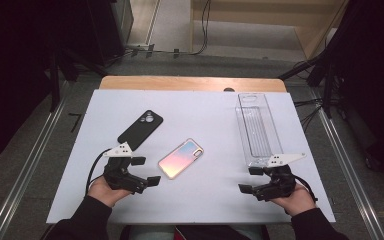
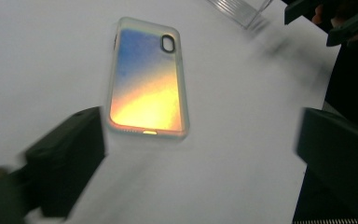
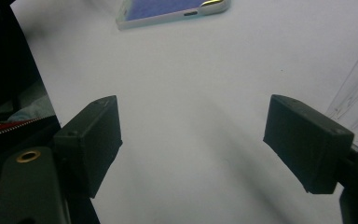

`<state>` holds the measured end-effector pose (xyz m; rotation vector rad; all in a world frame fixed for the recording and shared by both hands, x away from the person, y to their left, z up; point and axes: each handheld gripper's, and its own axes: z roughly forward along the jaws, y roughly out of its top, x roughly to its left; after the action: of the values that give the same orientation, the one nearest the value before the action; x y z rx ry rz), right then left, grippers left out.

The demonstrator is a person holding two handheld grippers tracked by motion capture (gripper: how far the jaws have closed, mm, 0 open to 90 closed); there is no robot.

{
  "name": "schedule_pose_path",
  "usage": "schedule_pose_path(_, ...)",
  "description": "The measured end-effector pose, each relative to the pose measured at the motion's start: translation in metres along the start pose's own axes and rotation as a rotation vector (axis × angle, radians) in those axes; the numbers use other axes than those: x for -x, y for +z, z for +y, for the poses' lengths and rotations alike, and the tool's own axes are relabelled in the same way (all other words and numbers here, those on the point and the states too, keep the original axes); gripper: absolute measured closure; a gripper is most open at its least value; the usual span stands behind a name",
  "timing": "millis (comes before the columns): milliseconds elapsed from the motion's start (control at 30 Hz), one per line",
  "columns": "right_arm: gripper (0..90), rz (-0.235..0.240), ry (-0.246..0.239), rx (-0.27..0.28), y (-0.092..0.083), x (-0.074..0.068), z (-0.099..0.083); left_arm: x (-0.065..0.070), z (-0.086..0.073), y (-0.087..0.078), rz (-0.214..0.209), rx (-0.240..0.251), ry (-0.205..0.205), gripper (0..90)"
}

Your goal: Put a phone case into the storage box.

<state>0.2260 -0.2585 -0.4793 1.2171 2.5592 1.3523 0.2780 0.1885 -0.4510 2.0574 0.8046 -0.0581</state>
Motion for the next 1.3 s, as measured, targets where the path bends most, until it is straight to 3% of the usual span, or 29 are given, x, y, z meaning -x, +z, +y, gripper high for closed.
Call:
schedule_pose_path(200,17.0,-0.004,0.004,-0.002,0.0,0.001,0.0,-0.002,0.008,0.006,-0.003,-0.004,-0.002,0.0)
schedule_pose_path(400,17.0,-0.003,0.006,-0.004,0.0,0.001,0.0,-0.003,0.015,0.011,0.02,-0.002,-0.006,0.0)
schedule_pose_path(667,17.0,-0.006,0.02,0.007,0.0,0.001,0.0,-0.006,0.024,0.02,0.013,-0.028,-0.011,1.3)
schedule_pose_path(1033,17.0,-0.012,0.014,0.001,0.001,0.0,0.0,-0.011,0.036,0.035,0.051,-0.021,-0.026,1.4)
schedule_pose_path(1300,17.0,-0.017,0.009,-0.003,0.001,0.0,-0.001,-0.012,0.043,0.05,0.083,-0.041,-0.009,1.4)
